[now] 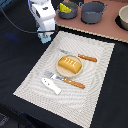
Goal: Interact with the objects in diverse but meaningful ways.
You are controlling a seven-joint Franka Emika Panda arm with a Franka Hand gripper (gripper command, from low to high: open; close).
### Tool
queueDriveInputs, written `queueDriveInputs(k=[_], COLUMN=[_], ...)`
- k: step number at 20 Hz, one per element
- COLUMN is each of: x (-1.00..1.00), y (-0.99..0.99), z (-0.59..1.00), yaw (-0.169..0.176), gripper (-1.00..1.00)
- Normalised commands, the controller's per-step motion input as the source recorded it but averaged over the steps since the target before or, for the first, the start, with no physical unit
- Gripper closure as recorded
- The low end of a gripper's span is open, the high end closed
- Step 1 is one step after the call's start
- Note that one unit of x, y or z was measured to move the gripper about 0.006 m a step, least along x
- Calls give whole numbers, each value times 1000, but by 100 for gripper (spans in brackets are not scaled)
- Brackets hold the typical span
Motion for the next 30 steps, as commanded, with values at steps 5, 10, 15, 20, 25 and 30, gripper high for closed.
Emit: queueDriveInputs(k=[5,10,15,20,25,30], x=[-199,-188,-118,-50,11,109], y=[0,0,-226,-880,-879,-844], z=[-217,-211,122,950,943,529], yaw=[0,0,-18,-42,-31,-30], gripper=[100,100,100,100,100,100])
